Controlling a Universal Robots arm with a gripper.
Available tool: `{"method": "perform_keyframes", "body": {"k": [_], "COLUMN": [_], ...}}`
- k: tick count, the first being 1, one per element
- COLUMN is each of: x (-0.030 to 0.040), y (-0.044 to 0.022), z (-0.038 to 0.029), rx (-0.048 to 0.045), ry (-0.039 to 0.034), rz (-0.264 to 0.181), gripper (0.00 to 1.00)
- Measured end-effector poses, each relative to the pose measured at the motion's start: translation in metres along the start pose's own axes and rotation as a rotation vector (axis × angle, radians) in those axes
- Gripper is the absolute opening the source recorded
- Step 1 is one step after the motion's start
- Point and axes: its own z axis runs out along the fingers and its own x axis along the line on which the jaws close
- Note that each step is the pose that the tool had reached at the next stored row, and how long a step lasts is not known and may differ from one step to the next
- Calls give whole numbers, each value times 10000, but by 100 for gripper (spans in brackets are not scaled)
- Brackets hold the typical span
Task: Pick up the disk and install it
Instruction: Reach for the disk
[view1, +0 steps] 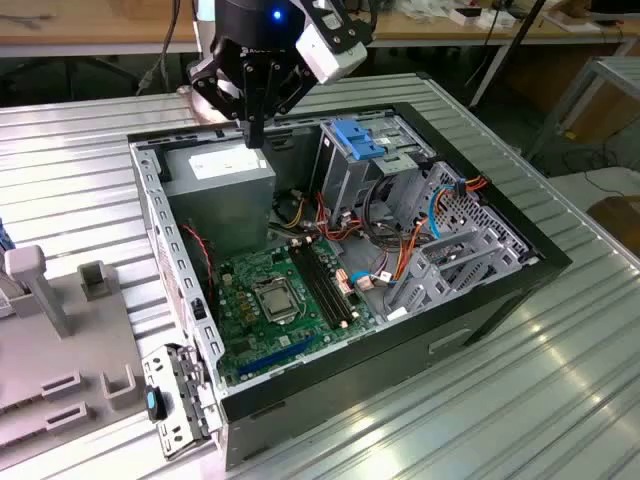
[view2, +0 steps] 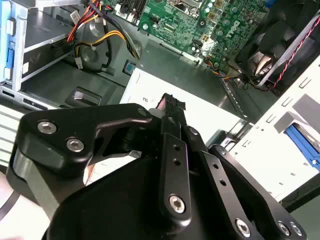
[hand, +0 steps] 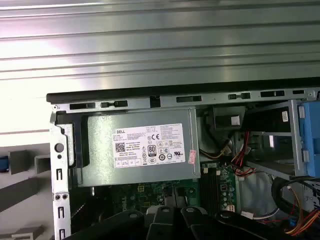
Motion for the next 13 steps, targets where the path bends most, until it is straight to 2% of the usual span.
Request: {"method": "perform_keyframes", "body": {"k": [4, 13], "x": [31, 196], "y": [-3, -15], "z": [-1, -5], "rx": [0, 0], "ry": [-1, 0], "rz": [0, 1], "gripper": [11, 11]}}
